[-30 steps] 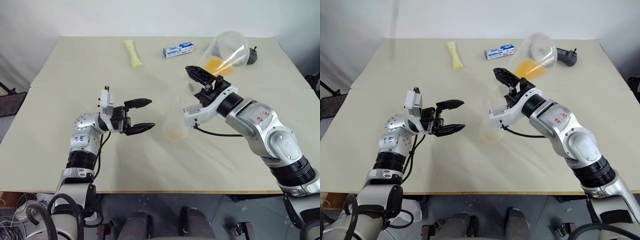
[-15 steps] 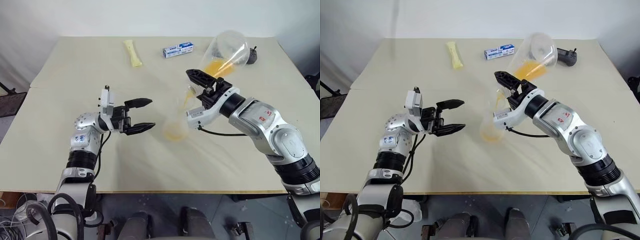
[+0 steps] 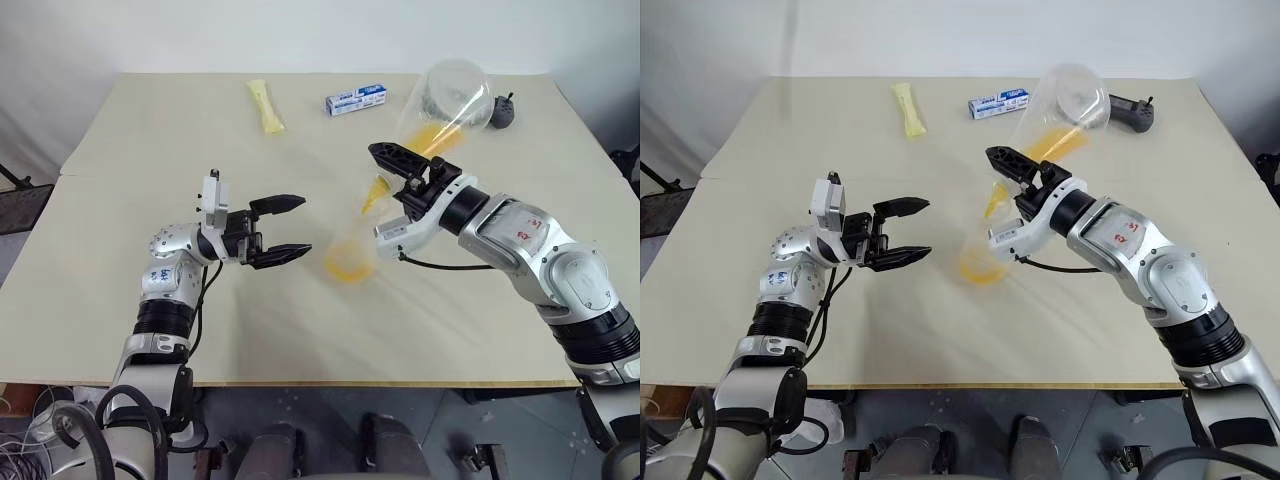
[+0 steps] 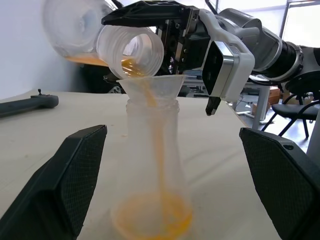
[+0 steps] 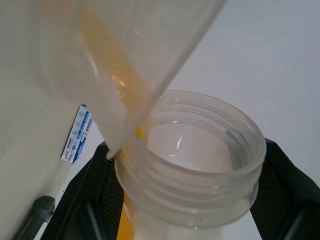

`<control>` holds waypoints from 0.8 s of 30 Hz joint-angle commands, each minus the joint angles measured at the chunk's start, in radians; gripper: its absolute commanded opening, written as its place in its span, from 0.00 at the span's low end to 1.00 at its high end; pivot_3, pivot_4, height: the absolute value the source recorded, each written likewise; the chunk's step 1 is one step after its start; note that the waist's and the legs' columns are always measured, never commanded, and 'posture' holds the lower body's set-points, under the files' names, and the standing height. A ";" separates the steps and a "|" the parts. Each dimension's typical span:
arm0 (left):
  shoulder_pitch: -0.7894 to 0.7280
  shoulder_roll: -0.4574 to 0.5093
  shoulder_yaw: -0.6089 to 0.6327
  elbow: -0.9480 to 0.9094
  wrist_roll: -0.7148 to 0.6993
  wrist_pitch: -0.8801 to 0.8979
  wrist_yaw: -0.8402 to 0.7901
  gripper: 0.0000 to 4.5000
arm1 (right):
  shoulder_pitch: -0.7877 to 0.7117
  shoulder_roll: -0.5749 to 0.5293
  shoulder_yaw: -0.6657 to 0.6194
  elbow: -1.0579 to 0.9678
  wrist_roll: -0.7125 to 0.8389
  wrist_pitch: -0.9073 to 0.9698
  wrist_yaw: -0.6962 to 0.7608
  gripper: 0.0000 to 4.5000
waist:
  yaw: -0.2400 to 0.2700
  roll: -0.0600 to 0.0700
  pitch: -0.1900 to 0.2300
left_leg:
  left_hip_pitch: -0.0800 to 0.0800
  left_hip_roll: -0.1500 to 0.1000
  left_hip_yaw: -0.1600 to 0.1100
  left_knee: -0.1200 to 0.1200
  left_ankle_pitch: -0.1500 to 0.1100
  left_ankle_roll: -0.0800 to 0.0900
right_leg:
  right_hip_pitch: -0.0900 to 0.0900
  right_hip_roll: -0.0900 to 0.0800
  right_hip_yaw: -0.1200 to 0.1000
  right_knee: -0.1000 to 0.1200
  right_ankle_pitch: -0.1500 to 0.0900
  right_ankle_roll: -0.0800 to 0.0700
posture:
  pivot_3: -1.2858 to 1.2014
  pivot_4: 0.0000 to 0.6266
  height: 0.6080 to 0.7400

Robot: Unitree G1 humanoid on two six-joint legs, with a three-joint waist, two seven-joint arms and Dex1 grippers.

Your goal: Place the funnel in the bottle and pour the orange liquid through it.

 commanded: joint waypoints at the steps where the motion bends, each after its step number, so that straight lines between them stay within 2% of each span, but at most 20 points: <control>1: -0.019 -0.003 0.005 -0.003 -0.008 -0.008 -0.005 1.00 | -0.034 -0.022 -0.052 -0.013 -0.010 -0.012 -0.031 0.62 | 0.000 0.000 0.000 | 0.000 0.000 0.000 0.000 0.000 0.000 | 0.000 0.000 0.000 0.000 0.000 0.000 | 0.52 0.24 1.00; 24: -0.031 -0.008 0.003 0.014 -0.002 -0.021 -0.005 1.00 | -0.063 -0.038 -0.051 0.020 -0.022 -0.054 -0.081 0.62 | 0.000 0.000 0.000 | 0.000 0.000 0.000 0.000 0.000 0.000 | 0.000 0.000 0.000 0.000 0.000 0.000 | 0.52 0.24 1.00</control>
